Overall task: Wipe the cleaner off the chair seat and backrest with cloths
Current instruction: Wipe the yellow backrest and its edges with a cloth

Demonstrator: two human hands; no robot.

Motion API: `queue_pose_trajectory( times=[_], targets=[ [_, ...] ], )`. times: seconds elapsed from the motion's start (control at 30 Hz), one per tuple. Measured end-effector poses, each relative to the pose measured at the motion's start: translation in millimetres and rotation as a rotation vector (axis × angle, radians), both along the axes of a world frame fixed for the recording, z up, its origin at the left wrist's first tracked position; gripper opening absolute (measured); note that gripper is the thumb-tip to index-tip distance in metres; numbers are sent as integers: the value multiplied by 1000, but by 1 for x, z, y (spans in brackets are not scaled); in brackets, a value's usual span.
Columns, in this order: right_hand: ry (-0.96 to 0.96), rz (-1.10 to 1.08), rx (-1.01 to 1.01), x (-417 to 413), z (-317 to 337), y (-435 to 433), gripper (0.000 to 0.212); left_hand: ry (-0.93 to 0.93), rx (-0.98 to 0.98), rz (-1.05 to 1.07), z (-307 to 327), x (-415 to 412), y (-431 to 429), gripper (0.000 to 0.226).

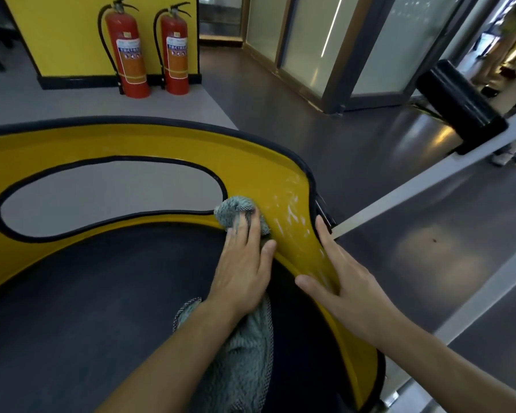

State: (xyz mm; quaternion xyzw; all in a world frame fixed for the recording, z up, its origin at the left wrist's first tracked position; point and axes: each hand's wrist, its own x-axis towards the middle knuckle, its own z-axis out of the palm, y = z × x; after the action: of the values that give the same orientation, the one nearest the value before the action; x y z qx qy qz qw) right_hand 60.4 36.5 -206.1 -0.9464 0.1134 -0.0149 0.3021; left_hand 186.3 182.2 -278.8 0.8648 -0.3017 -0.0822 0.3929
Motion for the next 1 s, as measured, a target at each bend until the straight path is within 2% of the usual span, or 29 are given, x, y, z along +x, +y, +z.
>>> queue_pose_trajectory(
  times=[0.07, 0.23, 0.33, 0.57, 0.63, 0.77, 0.83, 0.93, 1.0],
  targets=[
    [4, -1, -4, 0, 1, 0, 95, 19, -13, 5, 7, -1, -1, 65],
    [15, 3, -7, -1, 0, -1, 93, -249, -194, -26, 66, 5, -18, 66],
    [5, 1, -6, -1, 0, 0, 93, -297, -112, -83, 60, 4, -14, 63],
    [-33, -3, -13, 1, -2, 0, 94, 13, 65, -161, 0, -12, -3, 63],
    [-30, -5, -7, 0, -2, 0, 94, -19, 50, -159, 5, -11, -1, 64],
    [-53, 7, 3, 1, -3, -2, 94, -254, -95, -170, 52, -9, -15, 62],
    [-48, 4, 24, 2, -3, -2, 95, -305, -131, -177, 62, -13, -21, 62],
    [-52, 0, 9, 1, -5, -3, 98, -287, -77, -220, 42, -17, -18, 59],
    [-26, 3, -2, 0, -6, -3, 95, -204, -16, -245, 21, -16, -9, 58]
  ],
)
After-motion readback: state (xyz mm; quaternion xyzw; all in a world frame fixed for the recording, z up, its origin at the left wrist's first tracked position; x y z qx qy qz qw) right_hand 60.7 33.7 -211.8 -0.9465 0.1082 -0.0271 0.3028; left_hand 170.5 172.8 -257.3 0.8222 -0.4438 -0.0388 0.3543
